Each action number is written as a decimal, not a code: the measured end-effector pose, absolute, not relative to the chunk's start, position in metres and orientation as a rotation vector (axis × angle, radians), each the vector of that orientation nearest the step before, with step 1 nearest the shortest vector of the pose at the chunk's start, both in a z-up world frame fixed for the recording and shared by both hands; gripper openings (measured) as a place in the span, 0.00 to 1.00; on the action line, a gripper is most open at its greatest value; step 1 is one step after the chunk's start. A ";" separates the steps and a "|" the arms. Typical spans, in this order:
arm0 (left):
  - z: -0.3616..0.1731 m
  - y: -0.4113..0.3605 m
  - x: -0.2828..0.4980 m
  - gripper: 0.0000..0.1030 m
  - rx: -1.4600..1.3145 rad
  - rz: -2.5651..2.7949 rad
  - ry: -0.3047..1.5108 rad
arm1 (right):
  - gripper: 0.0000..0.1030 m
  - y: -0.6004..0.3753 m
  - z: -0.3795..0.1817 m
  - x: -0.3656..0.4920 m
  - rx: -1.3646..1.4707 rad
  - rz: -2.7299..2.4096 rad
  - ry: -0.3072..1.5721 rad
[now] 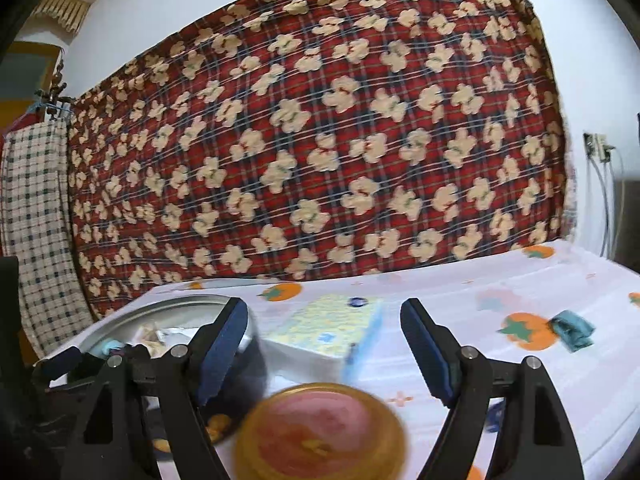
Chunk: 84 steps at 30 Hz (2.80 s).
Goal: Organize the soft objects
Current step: 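Move both open grippers away from the tin toward the teal cloth and blue figure, then grasp the teal cloth with the right gripper while the left gripper grasps the blue figure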
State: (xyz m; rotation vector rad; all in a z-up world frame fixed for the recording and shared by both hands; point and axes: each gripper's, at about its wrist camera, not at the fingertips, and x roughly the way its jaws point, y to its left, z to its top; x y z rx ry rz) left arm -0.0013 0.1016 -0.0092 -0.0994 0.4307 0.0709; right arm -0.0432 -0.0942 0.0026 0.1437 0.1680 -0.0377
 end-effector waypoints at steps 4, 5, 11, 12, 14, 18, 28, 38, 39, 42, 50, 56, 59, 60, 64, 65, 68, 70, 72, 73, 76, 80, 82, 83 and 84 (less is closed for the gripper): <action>-0.010 0.086 -0.001 1.00 -0.093 0.044 0.439 | 0.79 -0.116 0.003 -0.049 0.146 -0.074 0.162; -0.010 0.082 -0.001 1.00 -0.090 0.038 0.439 | 0.79 -0.122 0.003 -0.050 0.147 -0.084 0.163; -0.008 0.057 -0.005 1.00 -0.062 0.013 0.437 | 0.78 -0.152 0.003 -0.058 0.156 -0.129 0.164; -0.008 0.053 -0.005 1.00 -0.059 0.008 0.438 | 0.79 -0.157 0.003 -0.060 0.152 -0.138 0.163; -0.007 0.044 -0.006 1.00 -0.048 -0.004 0.439 | 0.78 -0.164 0.004 -0.062 0.147 -0.150 0.163; -0.007 0.028 -0.008 1.00 -0.031 -0.027 0.438 | 0.78 -0.184 0.003 -0.067 0.164 -0.174 0.168; -0.007 -0.020 -0.012 1.00 0.027 -0.106 0.458 | 0.78 -0.229 0.004 -0.077 0.134 -0.269 0.172; -0.007 -0.072 -0.025 1.00 0.076 -0.256 0.494 | 0.78 -0.289 -0.001 -0.085 0.181 -0.351 0.209; -0.008 -0.080 -0.026 0.99 0.079 -0.288 0.511 | 0.78 -0.293 -0.001 -0.085 0.177 -0.356 0.216; -0.009 -0.106 -0.030 0.99 0.116 -0.345 0.539 | 0.78 -0.306 -0.002 -0.085 0.180 -0.363 0.246; -0.034 -0.183 -0.030 0.78 0.184 -0.515 0.766 | 0.78 -0.347 -0.006 -0.090 0.267 -0.374 0.298; -0.058 -0.205 -0.017 0.66 0.192 -0.487 0.878 | 0.77 -0.371 -0.011 -0.086 0.296 -0.367 0.370; -0.063 -0.209 -0.016 0.62 0.201 -0.475 0.877 | 0.77 -0.381 -0.014 -0.085 0.329 -0.350 0.392; -0.064 -0.211 -0.016 0.58 0.199 -0.477 0.877 | 0.77 -0.383 -0.015 -0.085 0.339 -0.347 0.396; -0.060 -0.212 -0.010 0.27 0.178 -0.511 0.884 | 0.78 -0.391 -0.020 -0.078 0.383 -0.317 0.431; -0.059 -0.211 -0.008 0.14 0.168 -0.520 0.886 | 0.77 -0.392 -0.021 -0.075 0.390 -0.309 0.442; -0.054 -0.206 0.007 0.10 0.135 -0.540 0.894 | 0.78 -0.397 -0.028 -0.062 0.413 -0.283 0.505; -0.054 -0.206 0.017 0.10 0.112 -0.545 0.897 | 0.78 -0.400 -0.033 -0.051 0.419 -0.275 0.556; -0.052 -0.206 0.028 0.10 0.078 -0.563 0.891 | 0.78 -0.400 -0.036 -0.040 0.406 -0.278 0.588; -0.051 -0.207 0.034 0.10 0.072 -0.564 0.877 | 0.77 -0.399 -0.036 -0.034 0.391 -0.276 0.604; -0.048 -0.211 0.049 0.10 0.073 -0.551 0.849 | 0.78 -0.398 -0.041 -0.010 0.367 -0.240 0.661; -0.055 -0.210 0.068 0.10 0.039 -0.540 0.903 | 0.56 -0.396 -0.057 0.023 0.365 -0.187 0.774; -0.057 -0.208 0.072 0.10 0.018 -0.542 0.917 | 0.54 -0.392 -0.059 0.030 0.332 -0.196 0.777; -0.057 -0.207 0.072 0.10 0.011 -0.545 0.916 | 0.54 -0.388 -0.058 0.032 0.311 -0.190 0.773; -0.057 -0.206 0.073 0.10 0.006 -0.548 0.918 | 0.54 -0.384 -0.061 0.036 0.288 -0.189 0.796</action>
